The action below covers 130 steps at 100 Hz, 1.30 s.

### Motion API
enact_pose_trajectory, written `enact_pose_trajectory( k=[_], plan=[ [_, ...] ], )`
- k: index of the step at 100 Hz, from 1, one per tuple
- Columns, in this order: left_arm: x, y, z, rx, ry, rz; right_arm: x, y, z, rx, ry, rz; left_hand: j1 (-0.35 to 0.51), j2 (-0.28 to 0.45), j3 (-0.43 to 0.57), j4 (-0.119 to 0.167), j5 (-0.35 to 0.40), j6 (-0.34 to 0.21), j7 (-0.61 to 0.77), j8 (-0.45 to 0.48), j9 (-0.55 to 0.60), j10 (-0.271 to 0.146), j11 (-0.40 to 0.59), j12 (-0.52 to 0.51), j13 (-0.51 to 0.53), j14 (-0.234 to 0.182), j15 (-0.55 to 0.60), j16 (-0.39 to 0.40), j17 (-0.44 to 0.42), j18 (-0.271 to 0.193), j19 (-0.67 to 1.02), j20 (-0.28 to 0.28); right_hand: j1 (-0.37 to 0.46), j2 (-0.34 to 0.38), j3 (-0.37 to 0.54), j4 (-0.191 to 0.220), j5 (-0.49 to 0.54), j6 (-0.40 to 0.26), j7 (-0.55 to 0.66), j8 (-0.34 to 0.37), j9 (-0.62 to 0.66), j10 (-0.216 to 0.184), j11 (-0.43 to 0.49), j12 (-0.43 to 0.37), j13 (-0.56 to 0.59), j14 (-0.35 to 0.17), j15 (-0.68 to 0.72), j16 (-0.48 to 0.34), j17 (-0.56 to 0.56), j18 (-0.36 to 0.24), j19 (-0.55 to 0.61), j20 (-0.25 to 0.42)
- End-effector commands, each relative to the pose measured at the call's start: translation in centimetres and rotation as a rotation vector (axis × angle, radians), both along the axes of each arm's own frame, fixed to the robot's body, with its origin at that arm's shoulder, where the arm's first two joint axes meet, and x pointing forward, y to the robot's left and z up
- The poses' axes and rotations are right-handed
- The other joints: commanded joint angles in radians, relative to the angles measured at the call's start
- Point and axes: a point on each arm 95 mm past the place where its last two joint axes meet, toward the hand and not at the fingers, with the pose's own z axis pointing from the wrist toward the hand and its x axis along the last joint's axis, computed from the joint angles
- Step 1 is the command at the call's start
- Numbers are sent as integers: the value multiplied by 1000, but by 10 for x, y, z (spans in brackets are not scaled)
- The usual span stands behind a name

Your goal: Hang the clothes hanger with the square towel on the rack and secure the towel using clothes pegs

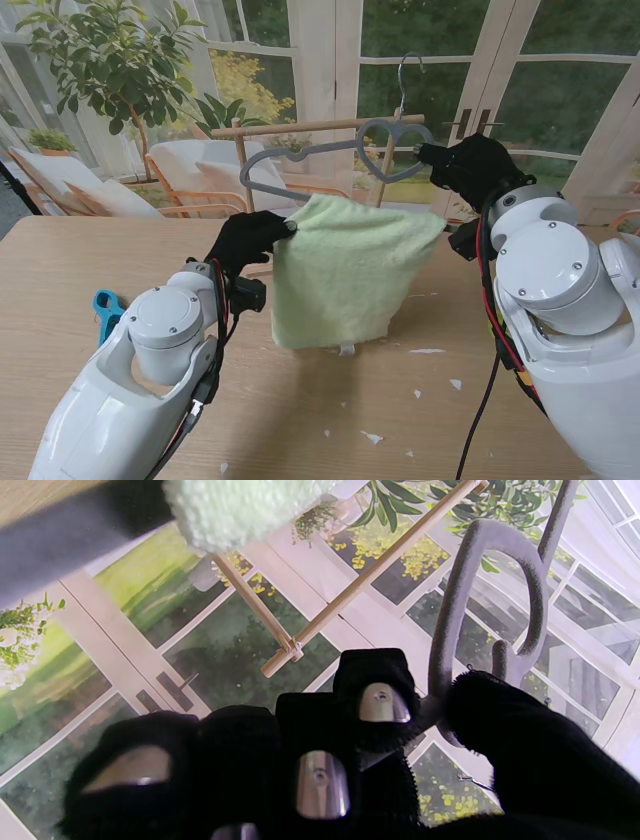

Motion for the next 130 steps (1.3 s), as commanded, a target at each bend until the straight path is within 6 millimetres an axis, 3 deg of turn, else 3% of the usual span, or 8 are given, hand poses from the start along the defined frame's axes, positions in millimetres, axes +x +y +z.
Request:
enact_pose_trajectory(
  k=[1, 5, 9, 17, 27, 82, 102, 130],
  plan=[
    [-1, 5, -6, -2, 25, -31, -2, 0, 4, 9, -4, 1, 20, 2, 31, 38, -47, -4, -81, -7, -86, 18, -73, -52, -52, -20, -55, -33, -20, -21, -5, 5, 103, 96, 119, 150, 89, -87, 115, 13, 60, 28, 132, 20, -32, -93, 136, 71, 86, -180, 196, 1079],
    [-2, 5, -6, 7, 22, -60, -2, 1, 4, 10, -3, 3, -88, 3, 147, 31, -131, 8, -227, 1, -195, 10, -107, -206, -89, -37, -102, -56, -35, -34, -13, -15, 103, 96, 119, 150, 89, -87, 115, 13, 60, 28, 132, 20, -32, -92, 136, 71, 86, -180, 196, 1079],
    [-3, 6, -5, 28, 6, -82, -2, 1, 4, 10, -2, 4, -200, 7, 251, 68, -259, 33, -318, -53, -318, -4, -168, -262, -138, -62, -156, -81, -50, -46, -24, -34, 103, 95, 119, 150, 89, -87, 115, 13, 60, 28, 132, 20, -32, -93, 136, 71, 86, -180, 196, 1079],
    [-4, 10, -2, 89, -38, -106, -2, 0, 4, 11, -1, 5, -254, -23, 270, 62, -434, 51, -344, -88, -479, -25, -231, -317, -201, -100, -229, -108, -67, -67, -41, -64, 103, 95, 119, 150, 89, -87, 114, 13, 60, 28, 132, 20, -32, -93, 136, 71, 86, -180, 196, 1079],
    [-3, 18, 6, 150, -83, -101, -4, -1, 5, 9, -5, 5, -268, -46, 282, 58, -530, 61, -339, -115, -571, -30, -251, -349, -240, -122, -289, -123, -88, -85, -53, -92, 103, 95, 119, 150, 89, -86, 114, 14, 60, 28, 132, 20, -32, -93, 136, 71, 86, -180, 196, 1079],
    [-9, 74, 60, 386, -262, -137, -4, -3, 0, -112, 44, 34, -306, -106, 308, 50, -612, 23, -412, -190, -682, -66, -354, -442, -252, -158, -467, -174, -94, -107, -64, -153, 100, 96, 115, 152, 88, -87, 113, 15, 60, 28, 132, 20, -32, -99, 135, 71, 87, -187, 196, 1078],
    [-15, 63, 76, 383, -330, -190, 0, 4, -7, -139, 61, 58, -334, -116, 309, 48, -615, 18, -436, -203, -690, -69, -365, -455, -255, -170, -503, -194, -101, -116, -74, -177, 98, 98, 115, 153, 87, -92, 110, 17, 60, 28, 131, 20, -32, -104, 134, 70, 87, -193, 196, 1077],
    [-10, 21, 79, 459, -352, -367, 3, 14, -12, -145, 70, 99, -362, -152, 351, 44, -636, 11, -508, -237, -717, -88, -389, -473, -274, -189, -518, -236, -104, -132, -95, -237, 97, 99, 114, 154, 87, -92, 109, 19, 60, 27, 131, 20, -32, -105, 134, 70, 88, -196, 196, 1075]
  ],
)
